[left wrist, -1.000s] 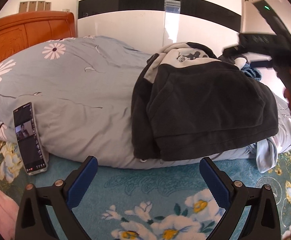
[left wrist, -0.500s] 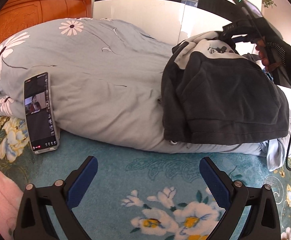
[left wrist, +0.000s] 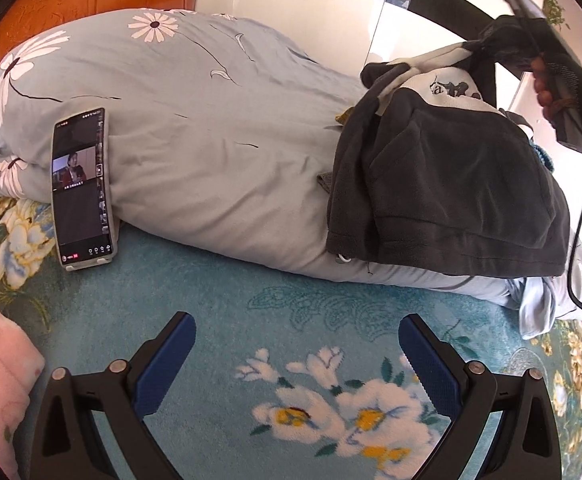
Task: Fold clothes
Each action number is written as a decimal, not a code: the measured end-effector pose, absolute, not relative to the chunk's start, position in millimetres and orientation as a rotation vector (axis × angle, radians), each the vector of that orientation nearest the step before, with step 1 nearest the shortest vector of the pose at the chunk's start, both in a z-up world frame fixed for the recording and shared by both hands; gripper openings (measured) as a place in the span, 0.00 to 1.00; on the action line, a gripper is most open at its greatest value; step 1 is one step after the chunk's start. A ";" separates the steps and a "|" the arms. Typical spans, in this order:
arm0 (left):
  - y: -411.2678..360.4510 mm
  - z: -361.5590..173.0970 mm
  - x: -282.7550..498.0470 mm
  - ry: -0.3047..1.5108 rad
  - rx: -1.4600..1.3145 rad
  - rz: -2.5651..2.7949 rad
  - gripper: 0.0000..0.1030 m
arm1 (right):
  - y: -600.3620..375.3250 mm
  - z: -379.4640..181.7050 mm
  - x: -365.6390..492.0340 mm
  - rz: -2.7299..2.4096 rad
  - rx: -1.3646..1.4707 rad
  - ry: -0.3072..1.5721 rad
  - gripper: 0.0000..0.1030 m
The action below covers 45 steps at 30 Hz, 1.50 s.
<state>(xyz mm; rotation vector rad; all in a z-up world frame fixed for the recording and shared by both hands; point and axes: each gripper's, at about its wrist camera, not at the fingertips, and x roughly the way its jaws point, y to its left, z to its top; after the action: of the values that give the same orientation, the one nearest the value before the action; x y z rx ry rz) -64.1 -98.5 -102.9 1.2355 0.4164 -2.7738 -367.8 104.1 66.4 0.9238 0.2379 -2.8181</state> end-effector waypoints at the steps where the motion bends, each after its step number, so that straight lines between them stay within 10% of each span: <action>1: -98.0 -100.7 -62.8 0.425 1.237 -2.777 1.00 | 108.9 74.3 -358.9 -2.821 0.890 0.206 0.08; 14: -89.1 -30.1 -13.4 0.481 1.196 -2.836 1.00 | 175.2 242.5 -206.3 -2.886 0.416 0.131 0.08; 23: -55.2 29.0 41.0 0.467 1.142 -2.956 1.00 | 218.0 263.6 -52.9 -2.746 0.348 0.158 0.08; 45: -99.8 35.9 110.9 0.678 1.245 -2.845 1.00 | 104.5 -19.3 31.9 -2.229 1.163 0.273 0.09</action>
<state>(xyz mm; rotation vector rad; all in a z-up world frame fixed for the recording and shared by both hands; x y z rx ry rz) 110.9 -99.8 35.9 1.2450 0.6781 -2.8447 31.9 104.5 -19.3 1.1631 0.2729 -2.2289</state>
